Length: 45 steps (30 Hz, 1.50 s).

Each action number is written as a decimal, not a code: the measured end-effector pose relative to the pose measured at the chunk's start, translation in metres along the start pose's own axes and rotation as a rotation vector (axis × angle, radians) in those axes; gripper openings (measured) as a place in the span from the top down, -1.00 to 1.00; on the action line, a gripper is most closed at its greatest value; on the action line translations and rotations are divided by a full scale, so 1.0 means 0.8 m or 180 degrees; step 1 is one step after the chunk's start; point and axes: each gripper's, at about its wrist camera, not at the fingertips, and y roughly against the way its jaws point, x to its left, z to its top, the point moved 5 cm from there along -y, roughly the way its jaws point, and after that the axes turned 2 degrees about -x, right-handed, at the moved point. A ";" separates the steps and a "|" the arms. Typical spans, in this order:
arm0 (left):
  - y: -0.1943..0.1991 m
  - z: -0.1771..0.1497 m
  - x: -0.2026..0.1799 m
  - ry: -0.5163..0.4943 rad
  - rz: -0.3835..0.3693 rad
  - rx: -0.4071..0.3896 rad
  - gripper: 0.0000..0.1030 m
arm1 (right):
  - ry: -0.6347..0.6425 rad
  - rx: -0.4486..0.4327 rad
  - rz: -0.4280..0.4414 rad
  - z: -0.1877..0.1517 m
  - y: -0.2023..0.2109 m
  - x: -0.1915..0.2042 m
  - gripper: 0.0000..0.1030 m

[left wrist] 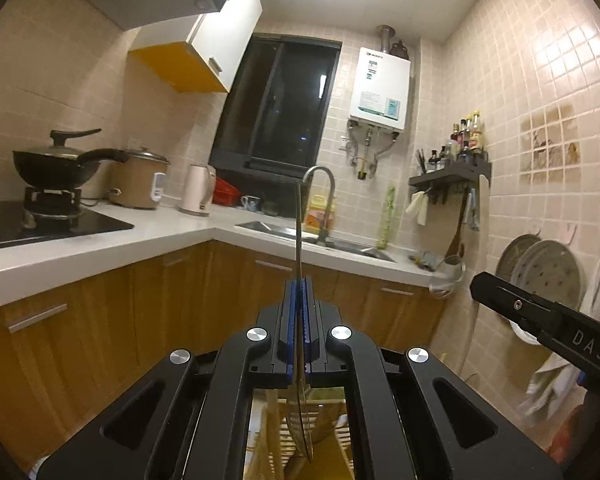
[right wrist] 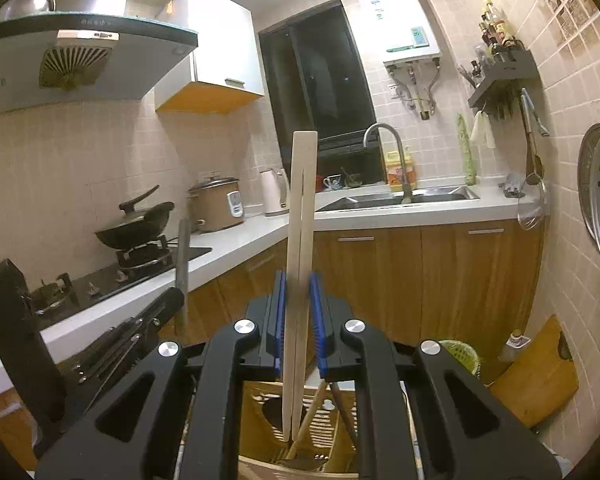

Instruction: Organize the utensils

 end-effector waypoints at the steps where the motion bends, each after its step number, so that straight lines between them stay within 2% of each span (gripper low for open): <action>1: -0.002 -0.003 0.001 -0.0016 0.0035 0.0000 0.98 | 0.0007 -0.0020 -0.0059 -0.003 0.000 -0.002 0.80; 9: 0.004 -0.013 0.007 0.0061 0.0131 -0.0041 0.98 | 0.0026 0.0004 -0.0174 -0.024 -0.006 -0.011 0.80; 12: 0.011 -0.013 0.009 0.0160 0.0067 0.0004 0.96 | 0.0113 0.0009 -0.0132 -0.030 0.002 -0.006 0.79; 14: 0.017 -0.014 0.010 0.0198 -0.0004 0.0072 0.86 | 0.0155 0.0044 -0.0098 -0.033 0.011 -0.003 0.78; 16: 0.025 -0.015 0.010 0.0218 -0.0108 0.0134 0.62 | 0.0180 0.0078 -0.0071 -0.034 0.020 -0.001 0.75; 17: 0.031 -0.014 0.011 0.0234 -0.0171 0.0169 0.56 | 0.0174 0.0083 -0.0076 -0.035 0.025 -0.003 0.64; 19: 0.046 -0.011 0.015 0.0285 -0.0237 0.0175 0.46 | 0.0119 0.0048 -0.0135 -0.033 0.043 -0.008 0.12; 20: 0.053 -0.007 0.017 0.0304 -0.0255 0.0173 0.44 | 0.0095 0.0007 -0.0135 -0.032 0.051 -0.010 -0.20; 24: 0.092 0.007 0.027 0.0386 -0.0319 0.0173 0.27 | 0.0117 -0.0024 -0.0102 -0.026 0.089 -0.010 -0.21; 26: 0.113 0.013 0.029 0.0365 -0.0250 0.0209 0.20 | 0.0134 -0.0003 -0.0106 -0.021 0.113 -0.011 -0.21; 27: 0.133 0.016 0.029 0.0352 -0.0218 0.0227 0.05 | 0.0152 0.0017 -0.0108 -0.019 0.124 -0.010 -0.21; 28: 0.148 0.017 0.029 0.0381 -0.0260 0.0246 -0.24 | 0.0160 0.0033 -0.0107 -0.019 0.135 -0.011 -0.21; 30: 0.186 0.015 0.026 0.0484 -0.0368 0.0273 -0.49 | 0.0147 0.0064 -0.0108 -0.021 0.159 -0.014 -0.21; 32: 0.215 0.008 0.019 0.0469 -0.0431 0.0267 -0.56 | 0.0100 0.0108 -0.0129 -0.028 0.180 -0.020 -0.21; 35: 0.234 -0.009 0.000 0.0242 -0.0417 0.0359 -0.67 | 0.0011 0.0247 -0.0228 -0.056 0.210 -0.031 -0.22; 37: 0.238 -0.029 -0.013 0.0083 -0.0367 0.0542 -0.68 | -0.0074 0.0353 -0.0254 -0.078 0.220 -0.038 -0.31; 38: 0.240 -0.039 -0.020 0.0030 -0.0366 0.0645 -0.68 | -0.0100 0.0392 -0.0336 -0.089 0.223 -0.043 -0.39; 40: 0.252 -0.057 -0.032 -0.0070 -0.0401 0.0766 -0.68 | -0.0072 0.0481 -0.0541 -0.118 0.234 -0.052 -0.40; 43: 0.271 -0.071 -0.036 -0.0183 -0.0237 0.0643 -0.77 | -0.0080 0.0529 -0.0676 -0.146 0.252 -0.057 -0.40; 45: 0.280 -0.079 -0.037 -0.0320 -0.0048 0.0497 -0.79 | -0.0110 0.0521 -0.0726 -0.157 0.263 -0.057 -0.44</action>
